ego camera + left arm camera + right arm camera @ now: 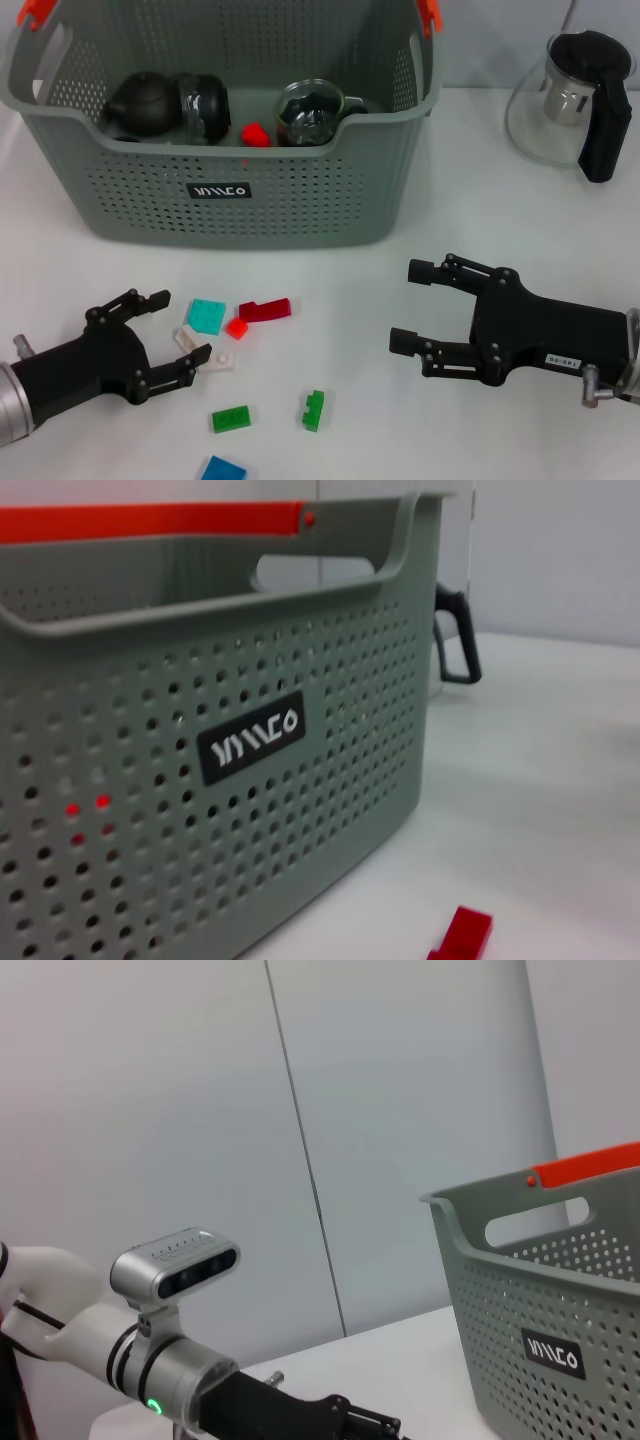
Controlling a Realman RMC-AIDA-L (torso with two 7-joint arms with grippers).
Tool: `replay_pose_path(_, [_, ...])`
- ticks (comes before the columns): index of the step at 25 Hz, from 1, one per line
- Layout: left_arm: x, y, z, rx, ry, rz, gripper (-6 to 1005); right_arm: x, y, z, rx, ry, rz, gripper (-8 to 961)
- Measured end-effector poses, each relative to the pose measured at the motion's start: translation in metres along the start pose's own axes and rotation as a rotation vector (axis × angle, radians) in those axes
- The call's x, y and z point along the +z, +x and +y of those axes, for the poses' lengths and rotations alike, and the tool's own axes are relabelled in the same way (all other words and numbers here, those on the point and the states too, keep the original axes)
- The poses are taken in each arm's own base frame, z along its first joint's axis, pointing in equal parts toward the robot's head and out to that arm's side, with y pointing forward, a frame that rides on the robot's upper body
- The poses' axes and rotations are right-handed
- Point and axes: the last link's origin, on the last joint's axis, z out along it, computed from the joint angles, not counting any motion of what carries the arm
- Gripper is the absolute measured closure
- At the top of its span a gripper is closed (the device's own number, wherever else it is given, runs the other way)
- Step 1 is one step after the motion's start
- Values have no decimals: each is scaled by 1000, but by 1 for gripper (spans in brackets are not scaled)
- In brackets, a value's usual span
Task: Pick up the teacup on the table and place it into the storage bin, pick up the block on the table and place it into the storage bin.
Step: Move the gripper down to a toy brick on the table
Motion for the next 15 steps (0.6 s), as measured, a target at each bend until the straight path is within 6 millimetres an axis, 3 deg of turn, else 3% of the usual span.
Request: replay_pose_path(15, [11, -3, -3, -10, 30, -29, 162, -1, 1, -1, 0, 5, 6, 43])
